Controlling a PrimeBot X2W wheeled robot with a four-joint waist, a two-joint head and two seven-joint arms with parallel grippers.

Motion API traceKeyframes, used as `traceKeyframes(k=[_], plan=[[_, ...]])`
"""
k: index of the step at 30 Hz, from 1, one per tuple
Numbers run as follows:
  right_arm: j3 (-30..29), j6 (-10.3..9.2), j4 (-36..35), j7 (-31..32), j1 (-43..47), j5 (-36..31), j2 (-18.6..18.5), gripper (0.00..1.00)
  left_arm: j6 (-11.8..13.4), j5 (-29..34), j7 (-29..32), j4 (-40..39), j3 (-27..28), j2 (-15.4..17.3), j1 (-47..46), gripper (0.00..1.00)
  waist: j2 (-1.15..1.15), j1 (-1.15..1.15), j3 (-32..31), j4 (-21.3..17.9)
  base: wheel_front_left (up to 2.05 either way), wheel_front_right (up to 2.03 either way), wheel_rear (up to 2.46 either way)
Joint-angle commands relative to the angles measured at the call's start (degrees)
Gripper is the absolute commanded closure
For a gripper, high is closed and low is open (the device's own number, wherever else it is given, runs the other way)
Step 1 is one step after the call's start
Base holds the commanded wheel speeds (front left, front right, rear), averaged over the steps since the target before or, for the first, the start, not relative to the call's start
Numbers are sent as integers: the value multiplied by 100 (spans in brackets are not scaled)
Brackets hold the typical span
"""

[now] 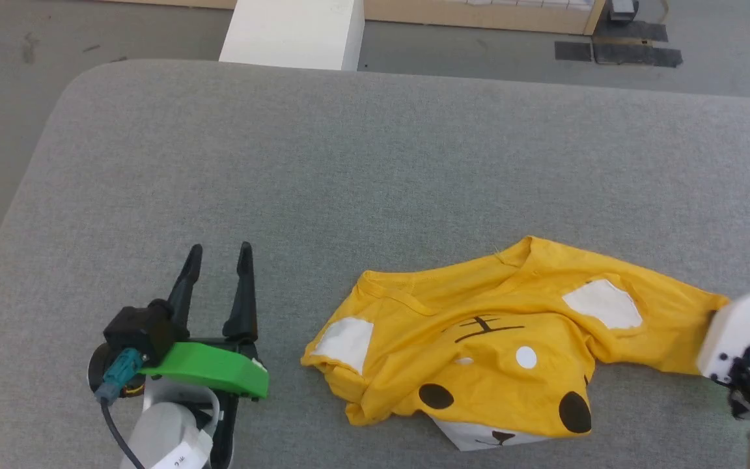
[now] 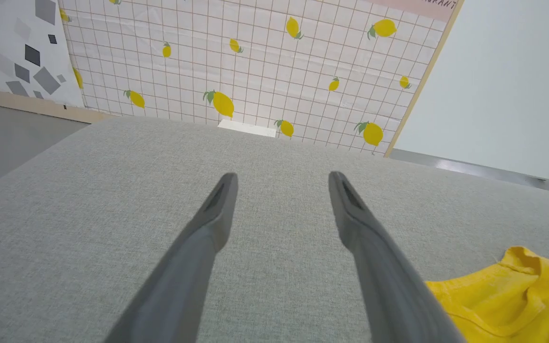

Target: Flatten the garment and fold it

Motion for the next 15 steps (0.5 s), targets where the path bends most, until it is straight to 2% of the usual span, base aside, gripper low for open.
traceKeyframes(k=[1,5,8,12,15], plan=[[-111,-8,-78,-199,168,-96,-61,100,-21,89,-26,32,-41,-11,-63,0,0,0,-84,-4,0,0,0],[-386,-8,-340,-565,368,-308,-122,100,-37,-90,14,272,-313,-9,-56,0,0,0,-260,-43,0,0,0],[-517,-8,-512,-646,553,-362,-123,100,-43,-282,382,418,-725,32,-126,0,0,0,-358,-77,0,0,0],[-583,-8,-737,-625,760,-334,-91,100,-45,-639,1232,441,-1405,154,-280,0,0,0,-424,-156,0,0,0],[-577,-8,-863,-591,873,-296,-63,100,-46,-911,2139,542,-1801,278,-419,0,0,0,-433,-242,0,0,0]])
